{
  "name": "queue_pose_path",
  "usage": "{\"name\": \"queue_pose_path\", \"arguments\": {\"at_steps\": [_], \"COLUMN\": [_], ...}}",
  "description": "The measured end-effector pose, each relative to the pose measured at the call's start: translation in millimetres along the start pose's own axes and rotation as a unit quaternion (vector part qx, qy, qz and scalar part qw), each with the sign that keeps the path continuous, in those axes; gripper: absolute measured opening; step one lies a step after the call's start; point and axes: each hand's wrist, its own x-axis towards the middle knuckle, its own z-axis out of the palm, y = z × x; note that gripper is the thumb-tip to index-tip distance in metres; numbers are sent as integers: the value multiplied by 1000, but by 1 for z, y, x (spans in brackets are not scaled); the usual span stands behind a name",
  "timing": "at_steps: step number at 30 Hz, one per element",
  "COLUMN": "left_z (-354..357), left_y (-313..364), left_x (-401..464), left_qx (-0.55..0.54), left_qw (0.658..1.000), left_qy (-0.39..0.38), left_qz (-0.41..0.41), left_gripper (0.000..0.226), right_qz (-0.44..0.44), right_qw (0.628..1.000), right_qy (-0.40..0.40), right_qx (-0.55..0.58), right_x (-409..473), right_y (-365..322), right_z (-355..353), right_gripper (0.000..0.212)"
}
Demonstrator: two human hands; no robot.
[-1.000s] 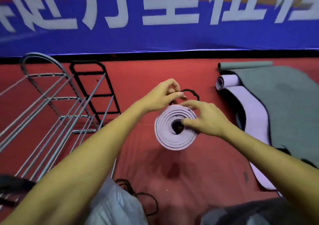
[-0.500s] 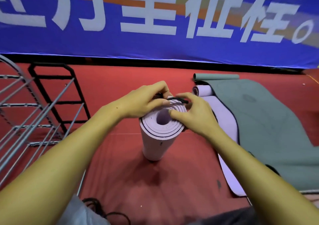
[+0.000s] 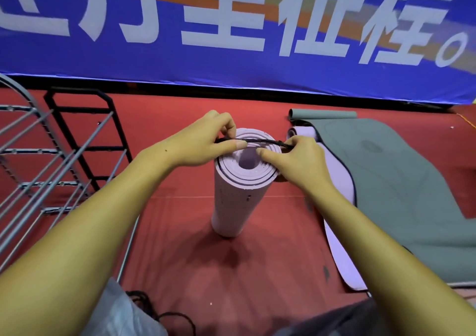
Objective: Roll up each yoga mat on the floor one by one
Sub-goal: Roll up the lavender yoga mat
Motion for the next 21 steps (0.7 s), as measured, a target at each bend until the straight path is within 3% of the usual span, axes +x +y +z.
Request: {"name": "queue_pose_path", "arguments": {"at_steps": [4,6,15,21], "left_z": [-2,0,14,26], "left_y": [0,-2,-12,-30], "left_x": [-7,-6,4,12], "left_qx": [-14,-14,-53,-33], "left_qw": [998,998,995,981], "left_qy": [-52,-51,78,190], "left_qz": [-32,-18,12,18], "left_gripper": [81,93,77,62], "right_qz": [17,27,9,-10], "right_qw": [1000,1000,997,981], "right_qy": [5,13,0,-56], "right_qx": [-5,9,80,184], "right_x": [2,4,12,14], "right_y": [-2,-3,13,21], "right_z": [-1,-1,2,5], "right_gripper": [59,56,43,53]}}
